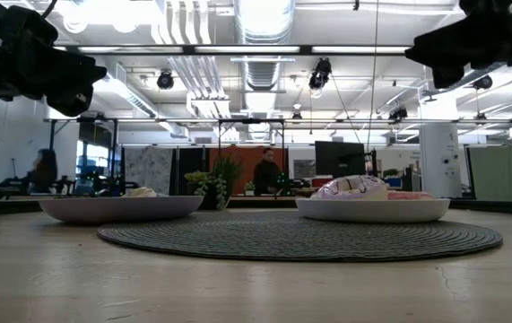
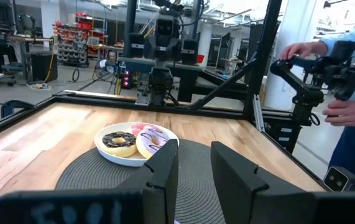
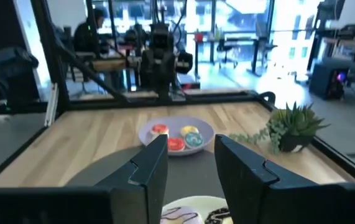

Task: Pick & Place donuts
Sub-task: Return to Home Position

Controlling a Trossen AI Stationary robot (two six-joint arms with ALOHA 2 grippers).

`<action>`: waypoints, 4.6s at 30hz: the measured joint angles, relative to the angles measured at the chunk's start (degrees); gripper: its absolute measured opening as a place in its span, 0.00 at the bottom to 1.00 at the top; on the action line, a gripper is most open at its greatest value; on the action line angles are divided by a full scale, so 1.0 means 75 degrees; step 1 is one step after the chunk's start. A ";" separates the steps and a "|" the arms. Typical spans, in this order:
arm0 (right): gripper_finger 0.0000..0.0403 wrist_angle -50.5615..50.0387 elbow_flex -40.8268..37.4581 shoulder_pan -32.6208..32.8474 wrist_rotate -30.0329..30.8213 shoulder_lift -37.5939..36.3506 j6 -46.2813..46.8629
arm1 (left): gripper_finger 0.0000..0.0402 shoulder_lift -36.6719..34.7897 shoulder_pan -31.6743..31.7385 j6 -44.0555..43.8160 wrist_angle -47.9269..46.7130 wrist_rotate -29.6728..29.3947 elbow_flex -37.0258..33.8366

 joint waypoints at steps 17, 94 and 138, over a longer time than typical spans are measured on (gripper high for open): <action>0.31 0.1352 -0.1628 -0.0024 -0.0912 -0.1467 -0.0972 | 0.18 0.0000 -0.0001 -0.0003 0.0001 0.0000 0.0003; 0.32 -0.0317 -0.1625 -0.0396 -0.1105 -0.2376 -0.0384 | 0.18 -0.0271 -0.0003 0.0324 -0.0081 -0.0107 -0.0012; 0.31 -0.0317 -0.1625 -0.0393 -0.1099 -0.2335 -0.0386 | 0.18 -0.0175 0.0149 0.0657 0.0001 -0.0927 -0.0035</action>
